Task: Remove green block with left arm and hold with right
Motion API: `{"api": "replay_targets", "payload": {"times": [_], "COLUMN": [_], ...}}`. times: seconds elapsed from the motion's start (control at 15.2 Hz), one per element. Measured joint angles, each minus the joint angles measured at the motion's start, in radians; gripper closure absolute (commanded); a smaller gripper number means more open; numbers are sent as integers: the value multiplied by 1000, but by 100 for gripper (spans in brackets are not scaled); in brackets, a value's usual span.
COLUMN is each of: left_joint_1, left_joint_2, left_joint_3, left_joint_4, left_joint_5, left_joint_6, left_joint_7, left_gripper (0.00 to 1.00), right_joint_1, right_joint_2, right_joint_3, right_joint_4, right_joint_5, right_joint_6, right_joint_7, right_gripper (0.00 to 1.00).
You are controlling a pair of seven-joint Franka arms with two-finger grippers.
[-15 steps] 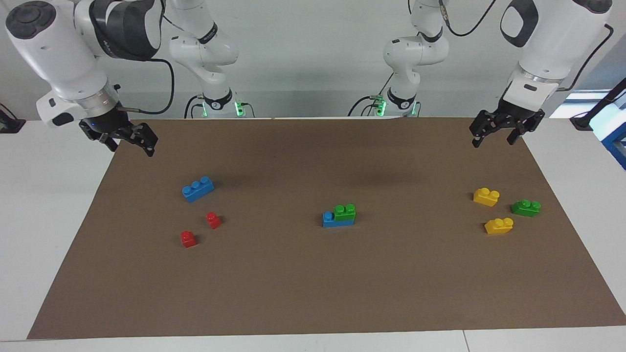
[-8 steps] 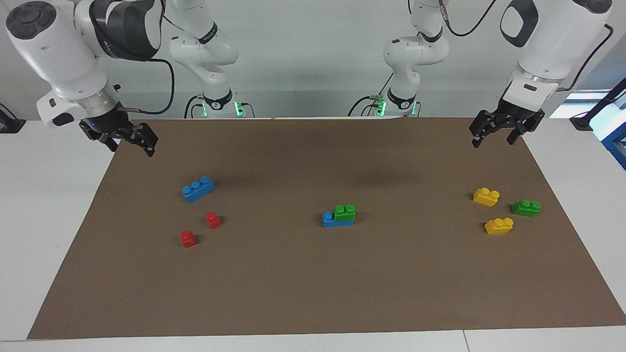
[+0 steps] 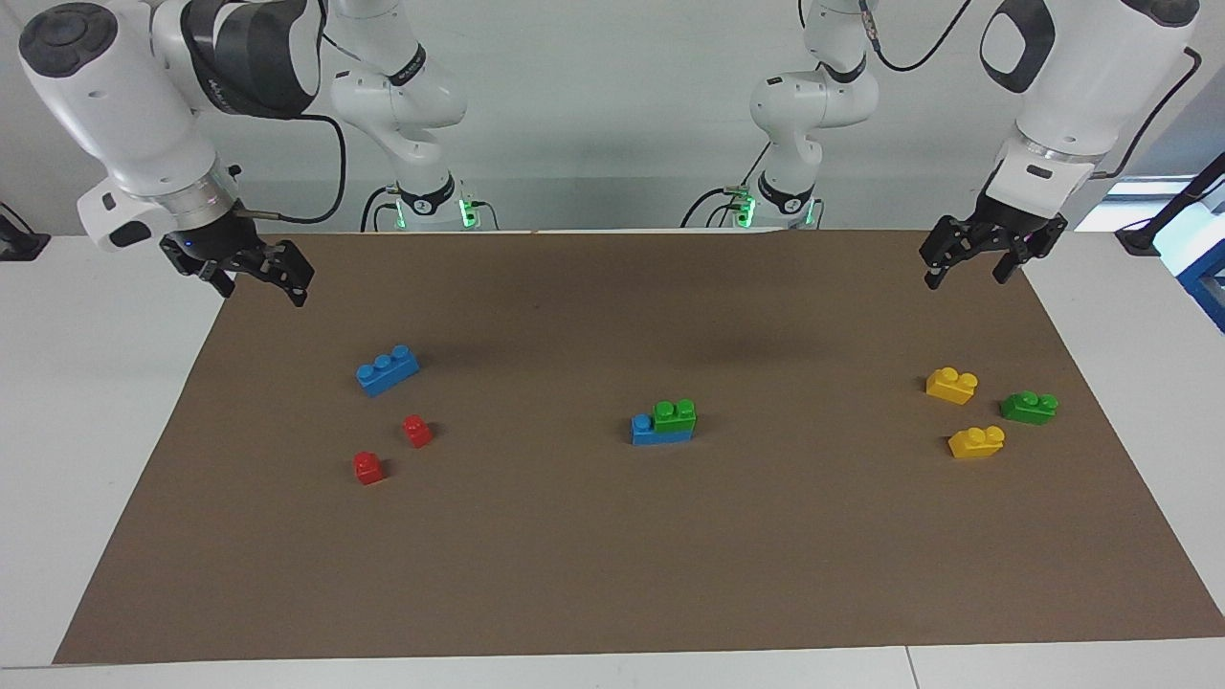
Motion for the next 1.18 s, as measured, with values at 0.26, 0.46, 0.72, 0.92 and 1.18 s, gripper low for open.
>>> {"api": "replay_targets", "payload": {"times": [0.26, 0.46, 0.72, 0.92, 1.18], "left_joint_1": [0, 0, 0, 1, 2], "left_joint_2": [0, 0, 0, 0, 0], "left_joint_3": [1, 0, 0, 3, 4], "left_joint_4": [0, 0, 0, -1, -4], "left_joint_5": [0, 0, 0, 0, 0], "left_joint_6": [0, 0, 0, 0, -1], "left_joint_7": [0, 1, 1, 1, -5], "left_gripper": [0, 0, 0, 0, 0], "right_joint_1": [0, 0, 0, 0, -7], "right_joint_2": [0, 0, 0, 0, 0], "right_joint_3": [0, 0, 0, 0, -3], "right_joint_4": [0, 0, 0, 0, 1], "right_joint_5": [0, 0, 0, 0, 12], "right_joint_6": [0, 0, 0, 0, 6], "right_joint_7": [0, 0, 0, 0, 1], "right_gripper": [0, 0, 0, 0, 0]}}
